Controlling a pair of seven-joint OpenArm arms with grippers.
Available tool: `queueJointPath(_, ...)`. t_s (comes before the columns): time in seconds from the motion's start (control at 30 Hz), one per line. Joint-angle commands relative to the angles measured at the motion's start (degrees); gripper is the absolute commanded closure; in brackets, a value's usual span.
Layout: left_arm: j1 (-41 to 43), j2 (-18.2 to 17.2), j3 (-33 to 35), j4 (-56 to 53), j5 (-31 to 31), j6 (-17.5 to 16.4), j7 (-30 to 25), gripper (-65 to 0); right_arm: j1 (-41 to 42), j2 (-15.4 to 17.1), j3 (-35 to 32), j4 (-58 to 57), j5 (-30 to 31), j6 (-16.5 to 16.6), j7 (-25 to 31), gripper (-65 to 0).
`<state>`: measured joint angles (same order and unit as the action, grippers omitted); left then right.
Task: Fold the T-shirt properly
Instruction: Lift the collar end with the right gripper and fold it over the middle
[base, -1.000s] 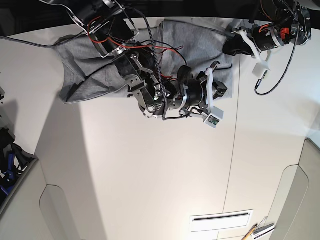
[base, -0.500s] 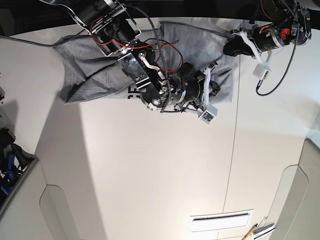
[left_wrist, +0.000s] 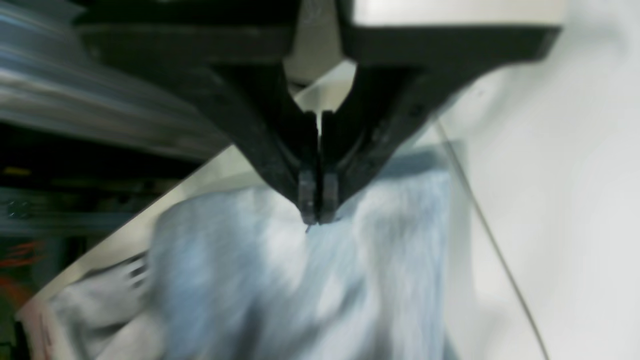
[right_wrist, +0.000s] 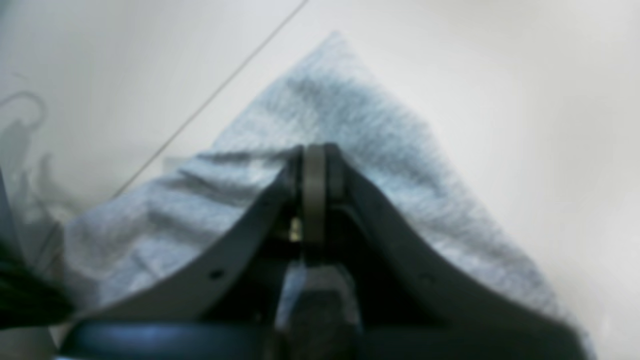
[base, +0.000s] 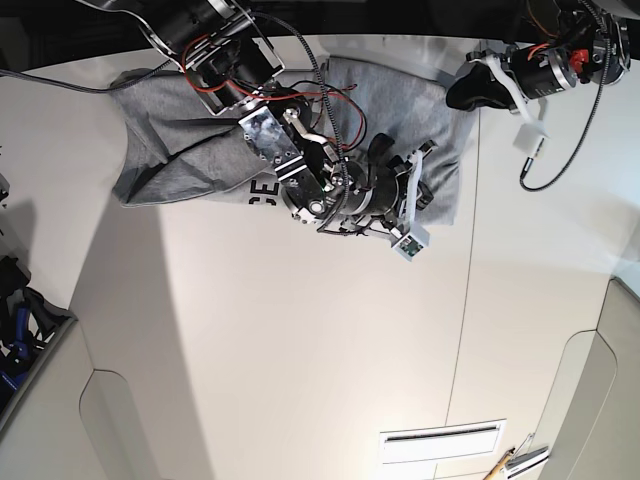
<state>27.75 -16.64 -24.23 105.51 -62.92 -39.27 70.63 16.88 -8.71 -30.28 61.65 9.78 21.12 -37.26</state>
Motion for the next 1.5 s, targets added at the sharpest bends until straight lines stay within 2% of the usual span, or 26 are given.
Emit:
queueJointPath(0.0, -0.1, -0.7, -1.4, 2.5, -1.7, -0.7, -1.0, 0.0, 0.9, 0.0, 0.2, 0.4, -1.8, -1.5, -1.5, 0.0)
queueJointPath(0.17, -0.5, -0.6, -4.0, 4.9, 0.4, -0.7, -5.9, 0.0, 0.9, 0.0, 0.2, 3.8, -0.8, -1.4, -1.0, 0.0)
queueJointPath(0.3, -0.5, -0.7, -2.5, 3.6, 7.3, -0.7, -9.9, 0.0, 0.9, 0.0, 0.2, 10.5, 1.8, -1.4, -0.6, 0.0)
queueJointPath(0.43, -0.7, -0.6, 0.0, 1.3, 8.4, -0.7, -11.4, 0.0, 0.9, 0.0, 0.2, 12.8, 3.3, -0.6, 0.3, 0.0)
queueJointPath(0.53, -2.0, -0.6, 2.0, -1.4, 9.0, -0.7, -12.2, 0.0, 0.9, 0.0, -0.1, 12.3, 5.7, 1.9, 2.6, 0.0)
queueJointPath(0.63, -3.4, -0.5, 3.8, -4.5, 11.8, -0.7, -13.0, 0.0, 0.9, 0.0, -1.3, 10.7, 5.6, 1.8, 6.6, 0.0)
queueJointPath(0.87, -3.6, -0.5, 4.4, -5.7, 10.9, -0.7, -11.6, 0.0, 0.9, 0.0, -3.5, -1.7, 3.5, 1.8, 14.3, 0.0)
queueJointPath(1.0, -3.6, -0.5, 4.4, -5.7, 8.6, -0.7, -7.2, 0.0, 0.9, 0.0, -3.5, -8.5, 2.5, 1.7, 18.0, 0.0)
queueJointPath(1.2, -1.0, -0.5, 4.4, -5.7, 8.0, -0.7, -6.3, 0.0, 1.1, 0.0, -3.5, -9.7, 0.5, -1.6, 19.5, 0.0)
queueJointPath(1.47, -0.4, -0.5, 3.0, -5.7, 7.8, -0.7, -5.4, 0.0, 4.0, 0.0, -3.3, -8.6, 0.0, -2.4, 19.5, 0.0)
